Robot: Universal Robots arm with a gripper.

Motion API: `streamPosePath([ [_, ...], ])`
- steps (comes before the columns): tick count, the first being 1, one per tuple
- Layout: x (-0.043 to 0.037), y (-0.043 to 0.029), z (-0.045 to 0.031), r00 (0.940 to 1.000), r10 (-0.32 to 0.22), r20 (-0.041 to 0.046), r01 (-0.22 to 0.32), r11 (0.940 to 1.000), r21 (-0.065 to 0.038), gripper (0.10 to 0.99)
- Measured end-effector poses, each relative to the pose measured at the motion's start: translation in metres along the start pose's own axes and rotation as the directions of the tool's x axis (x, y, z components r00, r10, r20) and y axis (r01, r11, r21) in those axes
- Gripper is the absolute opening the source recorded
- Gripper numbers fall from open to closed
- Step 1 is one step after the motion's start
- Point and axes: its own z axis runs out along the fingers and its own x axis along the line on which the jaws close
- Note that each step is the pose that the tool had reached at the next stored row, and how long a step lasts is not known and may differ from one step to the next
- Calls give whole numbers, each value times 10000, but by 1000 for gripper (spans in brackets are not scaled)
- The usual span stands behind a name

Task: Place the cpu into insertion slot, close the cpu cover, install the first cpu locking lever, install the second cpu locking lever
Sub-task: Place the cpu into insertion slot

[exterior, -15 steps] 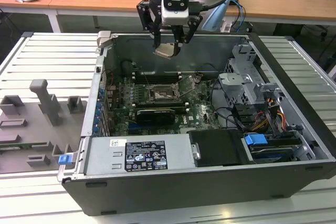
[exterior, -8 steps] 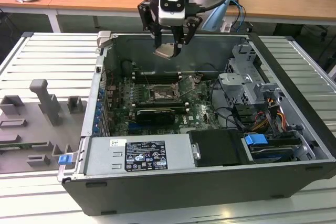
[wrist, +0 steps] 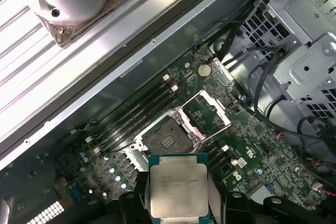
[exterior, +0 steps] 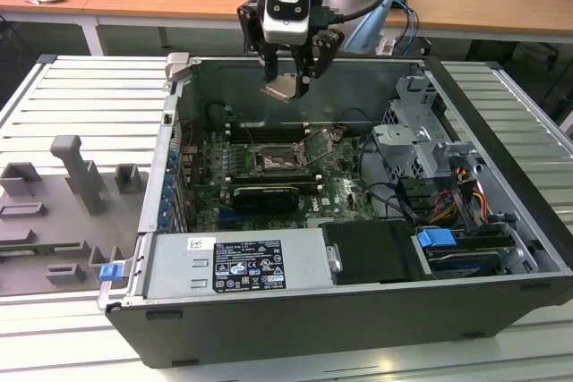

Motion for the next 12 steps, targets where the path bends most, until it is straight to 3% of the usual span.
streamPosePath([
  [12,0,-2,19,9943,1063,93,-1063,9943,-20,533],
])
